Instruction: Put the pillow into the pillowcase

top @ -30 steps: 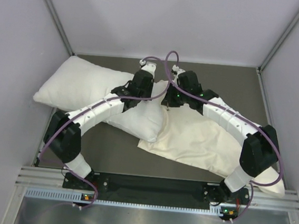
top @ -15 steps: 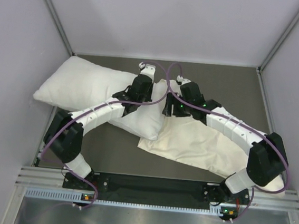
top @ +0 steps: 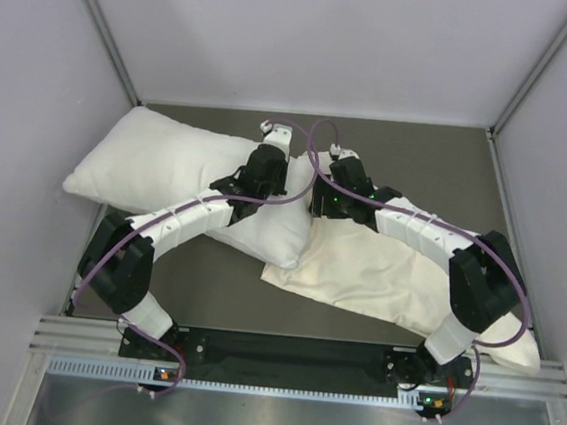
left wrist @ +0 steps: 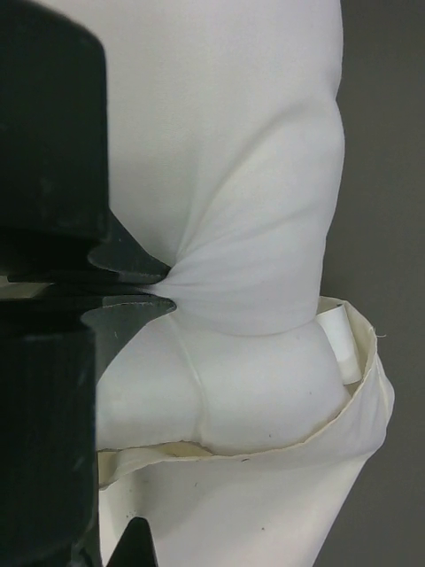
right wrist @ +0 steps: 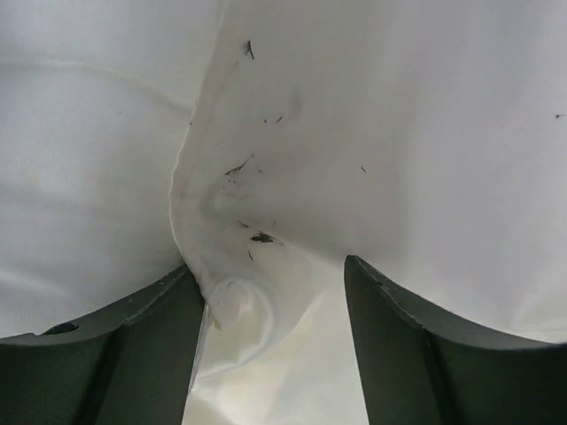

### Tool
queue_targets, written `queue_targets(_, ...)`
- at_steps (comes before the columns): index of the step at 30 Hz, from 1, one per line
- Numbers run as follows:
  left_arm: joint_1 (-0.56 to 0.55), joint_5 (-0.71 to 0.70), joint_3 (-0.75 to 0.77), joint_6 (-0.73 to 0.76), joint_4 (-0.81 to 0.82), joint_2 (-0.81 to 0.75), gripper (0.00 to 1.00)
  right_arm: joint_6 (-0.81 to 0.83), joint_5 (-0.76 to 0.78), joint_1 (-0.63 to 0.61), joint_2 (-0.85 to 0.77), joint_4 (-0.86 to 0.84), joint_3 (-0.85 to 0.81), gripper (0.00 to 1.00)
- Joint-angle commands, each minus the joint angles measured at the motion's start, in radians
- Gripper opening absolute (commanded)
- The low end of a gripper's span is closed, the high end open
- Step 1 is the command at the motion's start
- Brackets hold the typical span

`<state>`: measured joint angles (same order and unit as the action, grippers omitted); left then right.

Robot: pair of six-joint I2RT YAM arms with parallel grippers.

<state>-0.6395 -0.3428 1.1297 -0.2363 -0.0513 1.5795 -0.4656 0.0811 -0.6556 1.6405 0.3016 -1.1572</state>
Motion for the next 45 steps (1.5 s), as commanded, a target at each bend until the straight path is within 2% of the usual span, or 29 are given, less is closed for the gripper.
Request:
queue_targets(1,0.000,-0.004,-0.021,0.015,0.002,-0.021,0.00,0.004,0.062,-0.033,0.041,-0.055,-0.073,0.63)
queue_targets(4,0.000,0.004,-0.018,0.015,0.001,-0.019,0.00,-0.002,0.066,-0.042,0.067,-0.074,-0.079,0.51)
queue_targets(5,0.000,0.004,-0.016,0.015,-0.002,-0.018,0.00,-0.004,0.071,-0.042,0.067,-0.076,-0.075,0.34)
queue_targets(7,0.000,0.007,-0.011,0.015,-0.012,-0.018,0.00,-0.007,0.068,-0.042,0.038,-0.100,-0.043,0.18)
queue_targets(8,0.000,0.007,-0.008,0.015,-0.016,-0.019,0.00,-0.005,0.066,-0.042,0.018,-0.113,-0.027,0.07)
queue_targets(9,0.000,0.005,-0.008,0.017,-0.019,-0.022,0.00,-0.010,0.066,-0.042,-0.023,-0.127,-0.012,0.01)
queue_targets(11,0.000,0.013,-0.002,0.018,-0.039,-0.033,0.09,-0.004,0.027,-0.042,-0.059,-0.124,0.014,0.00)
queue_targets(13,0.000,0.030,0.021,0.018,-0.071,-0.052,0.27,0.007,-0.009,-0.041,-0.096,-0.092,0.017,0.00)
queue_targets(16,0.000,0.090,0.067,0.012,-0.163,-0.088,0.48,0.033,-0.075,-0.039,-0.114,-0.038,0.010,0.00)
queue_targets(22,-0.011,0.137,0.177,-0.066,-0.511,-0.133,0.59,0.045,-0.147,-0.033,-0.130,-0.018,0.022,0.00)
queue_targets(24,-0.031,0.168,0.153,-0.101,-0.597,-0.170,0.78,0.045,-0.158,-0.029,-0.125,-0.016,0.021,0.00)
queue_targets(26,-0.054,0.185,0.121,-0.138,-0.633,-0.199,0.79,0.047,-0.173,-0.030,-0.111,-0.018,0.016,0.00)
queue_targets(27,-0.081,0.185,0.104,-0.150,-0.640,-0.216,0.87,0.045,-0.176,-0.027,-0.108,-0.016,0.013,0.00)
queue_targets(29,-0.110,0.186,0.045,-0.196,-0.656,-0.266,0.88,0.045,-0.185,-0.027,-0.094,-0.015,0.004,0.00)
queue_targets(30,-0.141,0.191,0.010,-0.211,-0.656,-0.300,0.94,0.045,-0.188,-0.027,-0.091,-0.015,-0.001,0.00)
queue_targets(31,-0.156,0.191,-0.004,-0.228,-0.656,-0.314,0.95,0.045,-0.190,-0.027,-0.088,-0.015,-0.004,0.00)
queue_targets(32,-0.173,0.191,-0.019,-0.260,-0.656,-0.326,0.99,0.045,-0.191,-0.027,-0.084,-0.013,-0.007,0.00)
queue_targets(38,-0.232,0.131,-0.108,-0.362,-0.641,-0.336,0.99,0.048,-0.196,-0.027,-0.074,-0.001,-0.029,0.00)
queue_targets(43,-0.197,0.062,-0.133,-0.368,-0.550,-0.224,0.96,0.048,-0.219,-0.026,-0.085,0.004,-0.033,0.00)
queue_targets(45,-0.164,0.061,-0.111,-0.359,-0.498,-0.156,0.86,0.048,-0.224,-0.027,-0.091,0.008,-0.029,0.00)
